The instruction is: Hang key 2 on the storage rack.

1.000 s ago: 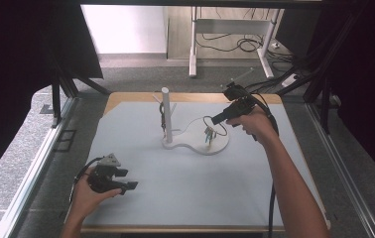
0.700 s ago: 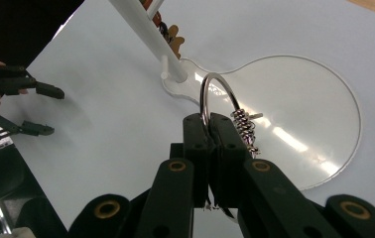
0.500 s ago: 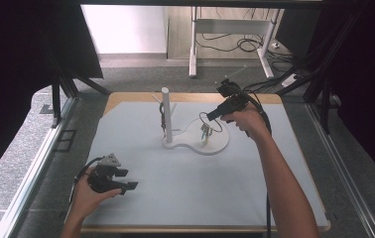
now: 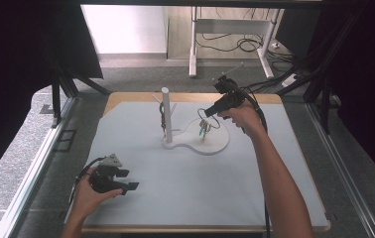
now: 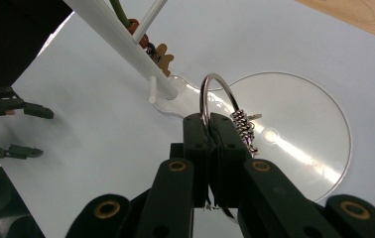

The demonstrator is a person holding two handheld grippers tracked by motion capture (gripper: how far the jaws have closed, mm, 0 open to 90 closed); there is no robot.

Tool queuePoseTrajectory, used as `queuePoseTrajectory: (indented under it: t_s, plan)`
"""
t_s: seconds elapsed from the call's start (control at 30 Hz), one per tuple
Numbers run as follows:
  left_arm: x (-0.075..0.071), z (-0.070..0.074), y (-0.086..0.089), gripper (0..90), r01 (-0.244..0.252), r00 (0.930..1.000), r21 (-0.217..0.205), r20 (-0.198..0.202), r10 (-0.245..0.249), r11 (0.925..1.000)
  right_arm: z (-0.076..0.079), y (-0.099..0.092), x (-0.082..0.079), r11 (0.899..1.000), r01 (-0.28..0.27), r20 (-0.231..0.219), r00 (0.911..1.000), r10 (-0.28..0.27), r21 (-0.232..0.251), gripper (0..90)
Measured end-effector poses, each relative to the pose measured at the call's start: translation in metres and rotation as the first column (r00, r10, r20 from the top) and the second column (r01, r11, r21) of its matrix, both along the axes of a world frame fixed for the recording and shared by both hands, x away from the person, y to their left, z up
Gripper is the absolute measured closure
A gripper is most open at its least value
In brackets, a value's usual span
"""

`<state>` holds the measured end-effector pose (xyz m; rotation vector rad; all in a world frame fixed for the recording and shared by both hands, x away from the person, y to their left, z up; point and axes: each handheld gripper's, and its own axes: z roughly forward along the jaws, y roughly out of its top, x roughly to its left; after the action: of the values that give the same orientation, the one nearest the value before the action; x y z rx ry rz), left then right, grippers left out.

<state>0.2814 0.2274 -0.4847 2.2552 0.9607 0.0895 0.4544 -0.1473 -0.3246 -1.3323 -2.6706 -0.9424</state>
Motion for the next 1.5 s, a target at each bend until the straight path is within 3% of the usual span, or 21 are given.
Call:
queuePoseTrajectory:
  t_s: [0.63, 1.03, 1.5]
  plan:
    - [0.001, 0.000, 0.000, 34.4, 0.003, 1.0000, -0.011, 0.000, -0.003, 0.9999, 0.009, 0.024, 0.019, 0.995, -0.036, -0.020, 0.9992, 0.034, -0.098, 87.0]
    - [0.001, -0.001, 0.000, 34.4, 0.009, 0.9999, -0.012, -0.005, -0.009, 0.9999, 0.018, 0.038, 0.034, 0.992, -0.033, -0.010, 0.9994, 0.032, -0.120, 87.0]
    - [0.001, 0.000, 0.000, 34.4, 0.015, 0.9999, -0.023, -0.001, -0.015, 0.9996, 0.018, 0.054, 0.048, 0.993, -0.032, -0.002, 0.9995, 0.032, -0.113, 87.0]
